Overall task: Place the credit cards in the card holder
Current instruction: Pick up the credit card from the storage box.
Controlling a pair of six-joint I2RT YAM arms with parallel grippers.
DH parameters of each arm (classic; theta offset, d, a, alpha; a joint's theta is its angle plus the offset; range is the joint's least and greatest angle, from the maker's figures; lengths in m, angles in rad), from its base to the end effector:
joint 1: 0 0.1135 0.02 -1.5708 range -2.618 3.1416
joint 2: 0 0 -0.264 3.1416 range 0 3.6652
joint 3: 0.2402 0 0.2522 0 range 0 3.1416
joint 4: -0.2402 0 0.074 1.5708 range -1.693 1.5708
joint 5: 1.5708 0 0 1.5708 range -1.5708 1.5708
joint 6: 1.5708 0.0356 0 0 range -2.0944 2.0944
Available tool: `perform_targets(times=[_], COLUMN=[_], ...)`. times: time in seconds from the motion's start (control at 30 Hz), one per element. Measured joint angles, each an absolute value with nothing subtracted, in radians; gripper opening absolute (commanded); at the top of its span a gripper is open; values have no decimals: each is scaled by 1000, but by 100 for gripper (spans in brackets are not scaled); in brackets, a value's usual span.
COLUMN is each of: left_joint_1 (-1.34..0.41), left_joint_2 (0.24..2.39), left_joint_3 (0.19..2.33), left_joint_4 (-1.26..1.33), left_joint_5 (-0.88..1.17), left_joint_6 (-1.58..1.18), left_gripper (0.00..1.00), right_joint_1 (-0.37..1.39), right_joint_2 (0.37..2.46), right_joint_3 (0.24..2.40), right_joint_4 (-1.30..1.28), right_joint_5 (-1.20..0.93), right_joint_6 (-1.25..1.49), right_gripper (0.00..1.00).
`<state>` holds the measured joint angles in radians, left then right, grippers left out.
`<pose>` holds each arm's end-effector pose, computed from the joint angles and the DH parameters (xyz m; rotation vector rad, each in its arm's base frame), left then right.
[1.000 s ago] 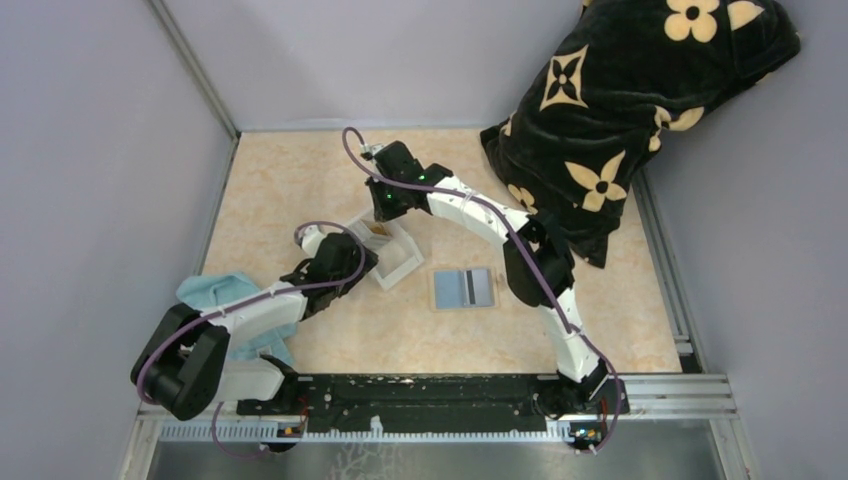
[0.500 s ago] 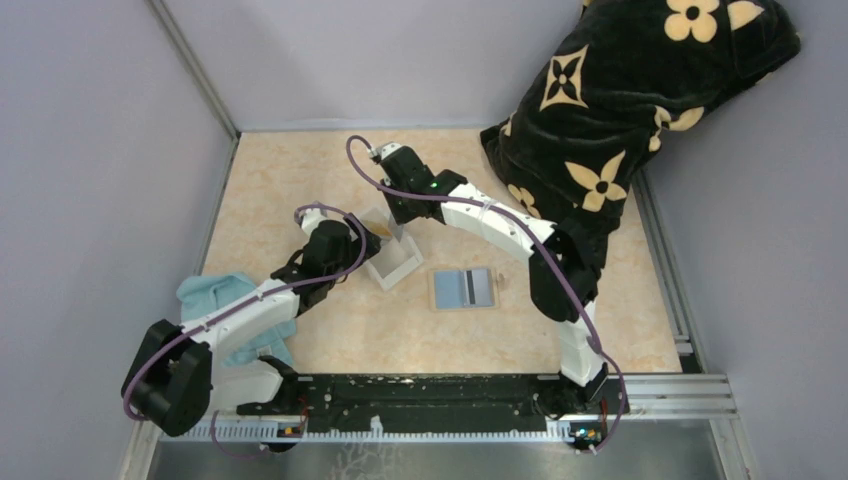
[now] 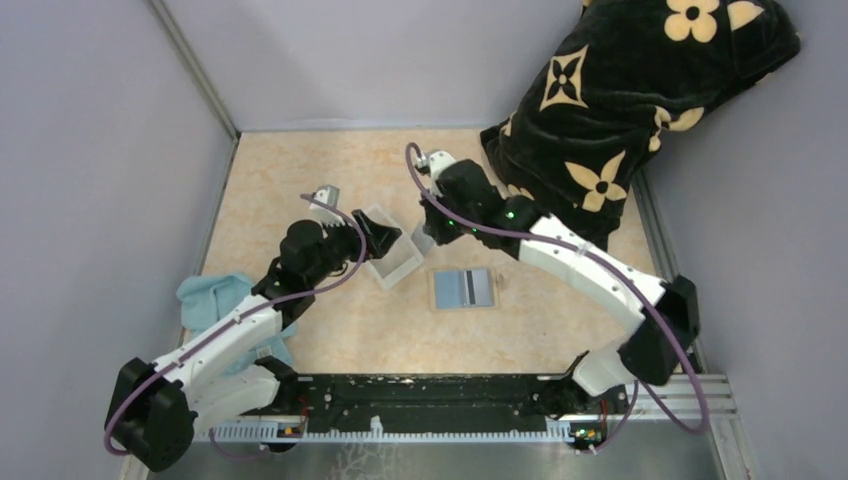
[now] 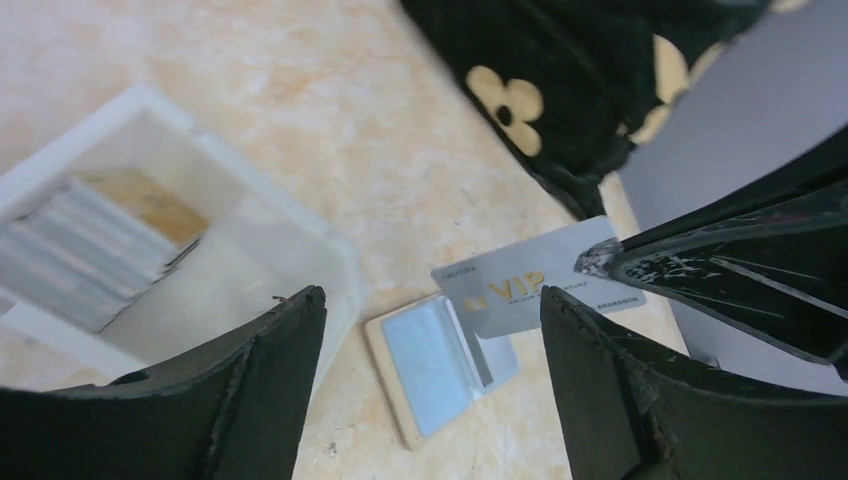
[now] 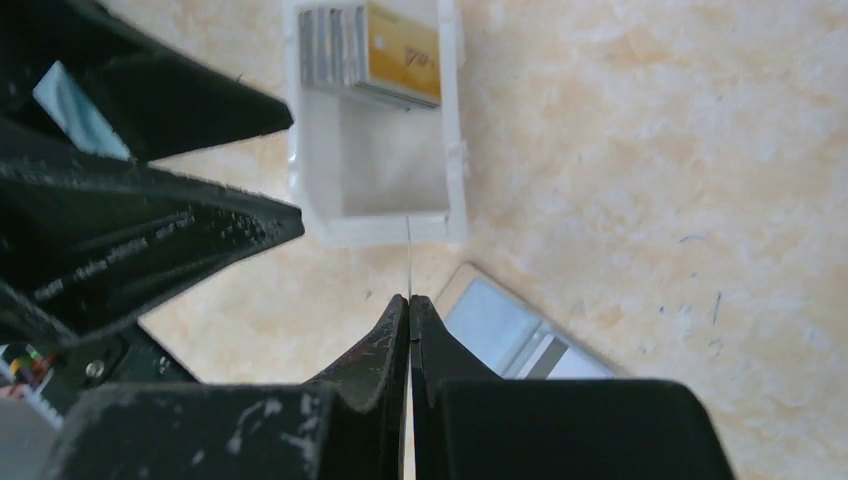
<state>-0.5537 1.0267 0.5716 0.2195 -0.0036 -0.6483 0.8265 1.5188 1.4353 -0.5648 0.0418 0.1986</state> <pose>0.2011 -0.1242 0.2600 -0.0920 1.8876 -0.8396 0.2333 0.2511 0.3503 -0.6780 2.1645 0.5115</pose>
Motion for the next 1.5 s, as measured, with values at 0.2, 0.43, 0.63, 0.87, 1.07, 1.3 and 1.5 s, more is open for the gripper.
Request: perform_targets(times=[0.2,0.43,0.63,0.87,1.07,1.3,1.5], left_joint_1=[-554,-570,-632,-668,-668,-673,-673], left_joint_2=[1002,1055,1101,1160,1187,1252,1270], left_joint_3=[553,551,551,572,576,579,579], left_joint_4=[341,420,422,379,378,394,427], left_joint_5=[261,535,649,717,759,852,894], left_joint_6=[-598,-572,-527,-474,-457,-451,-451], left_gripper=[66,65,68,68,55,1,0], right_joint_1=[808,753,723,715,706,693,657], right_joint_2=[1242,1071,1048,1048,1060,1103,1127], right_joint_3=[1176,1038,974,956,956,955,955], right_joint_4=[-572,-569,-556,-530,-500,-477,-476], right_joint_5=[-95,-253,-343,-412,-458,-505,-513], right_joint_6=[250,294,321,351,363,371,374], right_gripper=[0,0,0,0,0,0,31])
